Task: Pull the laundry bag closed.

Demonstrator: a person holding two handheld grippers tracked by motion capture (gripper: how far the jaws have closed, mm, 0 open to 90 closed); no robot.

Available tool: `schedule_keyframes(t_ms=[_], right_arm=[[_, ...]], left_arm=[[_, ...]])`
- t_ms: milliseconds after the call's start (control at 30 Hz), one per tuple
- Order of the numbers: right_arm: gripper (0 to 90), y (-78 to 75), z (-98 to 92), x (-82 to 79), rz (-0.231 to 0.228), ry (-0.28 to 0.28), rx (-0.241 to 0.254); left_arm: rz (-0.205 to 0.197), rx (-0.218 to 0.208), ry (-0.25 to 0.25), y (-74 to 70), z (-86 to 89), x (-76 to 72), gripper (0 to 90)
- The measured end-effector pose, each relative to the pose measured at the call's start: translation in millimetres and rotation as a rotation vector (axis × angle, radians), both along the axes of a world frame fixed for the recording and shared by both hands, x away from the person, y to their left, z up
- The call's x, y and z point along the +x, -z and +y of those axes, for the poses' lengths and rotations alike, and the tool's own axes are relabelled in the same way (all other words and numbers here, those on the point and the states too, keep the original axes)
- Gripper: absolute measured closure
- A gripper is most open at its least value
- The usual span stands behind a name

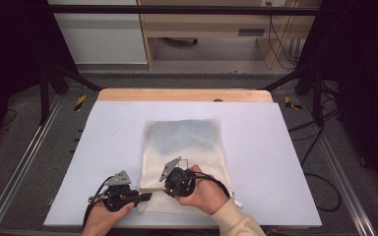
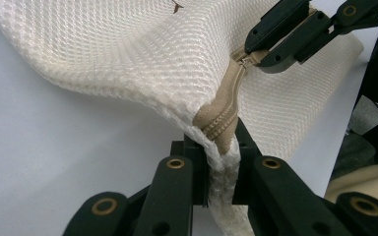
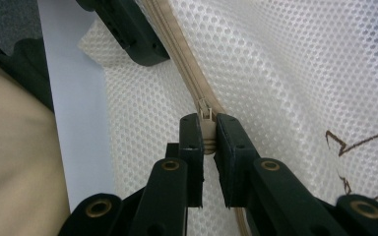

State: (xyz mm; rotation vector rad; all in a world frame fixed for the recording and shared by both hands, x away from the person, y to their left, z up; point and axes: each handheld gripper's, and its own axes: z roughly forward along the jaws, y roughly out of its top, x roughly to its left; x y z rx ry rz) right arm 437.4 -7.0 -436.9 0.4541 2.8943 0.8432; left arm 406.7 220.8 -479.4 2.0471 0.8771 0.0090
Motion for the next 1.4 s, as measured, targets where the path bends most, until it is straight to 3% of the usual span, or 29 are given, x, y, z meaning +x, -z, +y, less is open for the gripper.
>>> schedule_keyframes(t_ms=[633, 1400], right_arm=[[82.3, 2.5, -17.5, -2.2, 0.023, 0.031, 0.027], [82.3, 3.2, -21.7, -1.6, 0.016, 0.040, 0.030]], left_arm=[[-0.007, 0.010, 0.006, -1.1, -1.1, -0.7, 82.4], [-0.026, 0.027, 0.008, -2.4, -1.9, -2.2, 82.4]])
